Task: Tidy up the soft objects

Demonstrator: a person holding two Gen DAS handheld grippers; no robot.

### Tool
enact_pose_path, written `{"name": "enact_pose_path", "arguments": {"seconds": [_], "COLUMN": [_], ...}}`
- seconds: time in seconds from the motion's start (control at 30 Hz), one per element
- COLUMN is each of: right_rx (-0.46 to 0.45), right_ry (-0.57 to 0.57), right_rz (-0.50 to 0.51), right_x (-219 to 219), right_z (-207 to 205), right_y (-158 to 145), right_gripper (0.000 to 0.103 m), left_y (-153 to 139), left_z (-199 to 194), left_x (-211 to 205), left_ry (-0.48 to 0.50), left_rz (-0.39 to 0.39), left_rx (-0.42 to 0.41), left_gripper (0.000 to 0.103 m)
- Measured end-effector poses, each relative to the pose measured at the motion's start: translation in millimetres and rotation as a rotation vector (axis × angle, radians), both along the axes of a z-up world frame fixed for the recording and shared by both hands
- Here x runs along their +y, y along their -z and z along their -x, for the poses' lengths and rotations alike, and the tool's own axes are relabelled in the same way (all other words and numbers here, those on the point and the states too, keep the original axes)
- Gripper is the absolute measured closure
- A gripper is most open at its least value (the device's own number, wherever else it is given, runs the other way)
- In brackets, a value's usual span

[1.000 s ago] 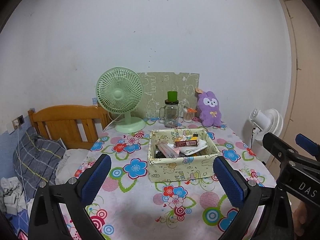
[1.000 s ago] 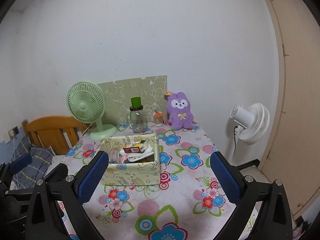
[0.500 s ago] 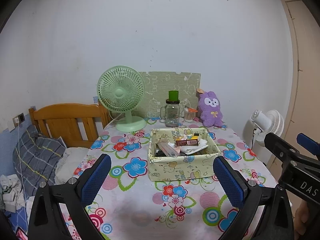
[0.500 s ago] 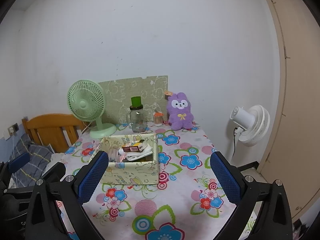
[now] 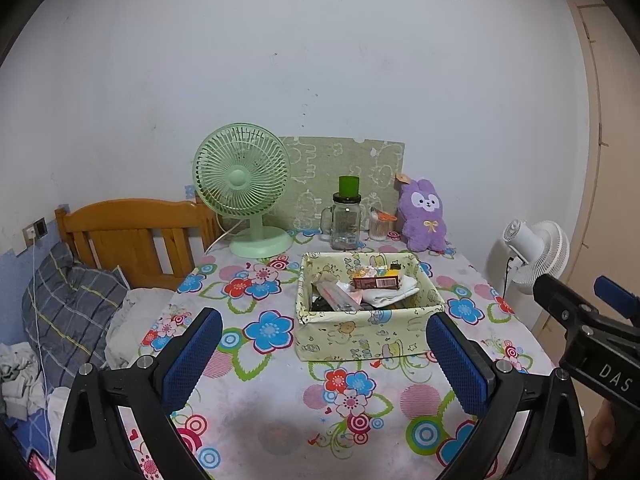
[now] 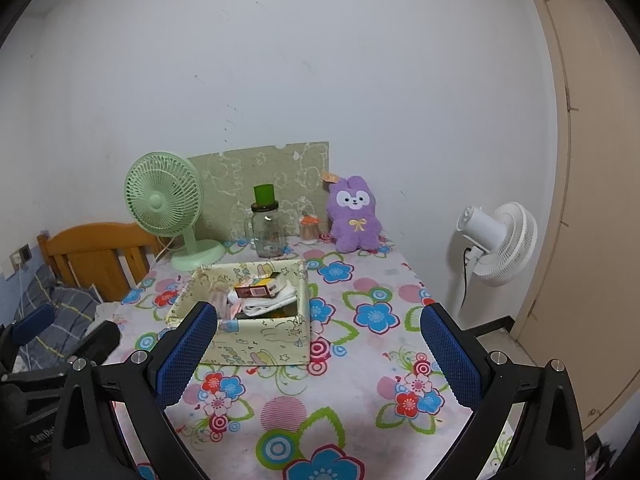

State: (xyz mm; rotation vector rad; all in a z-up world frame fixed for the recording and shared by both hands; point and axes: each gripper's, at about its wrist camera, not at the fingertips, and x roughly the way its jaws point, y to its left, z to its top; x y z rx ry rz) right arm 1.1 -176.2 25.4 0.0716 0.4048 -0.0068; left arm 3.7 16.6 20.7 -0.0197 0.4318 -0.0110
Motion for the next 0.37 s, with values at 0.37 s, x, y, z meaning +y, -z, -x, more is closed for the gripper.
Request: {"name": "enact_pose_path", "arguments": {"seconds": [0.37], "right_rx": [0.016], "right_ry": [-0.015], "right_rz": [-0.007], "right_x": [2.0], "right_z": [-6.6], "right_y": [6.7], "right_gripper": [0.0], "left_y": [2.8], "left_z": [-8.2], "left_x": [3.7], "left_ry": [-0.006], "left_rz": [0.005], "left_rx": [0.02], "left_gripper": [0.0]}}
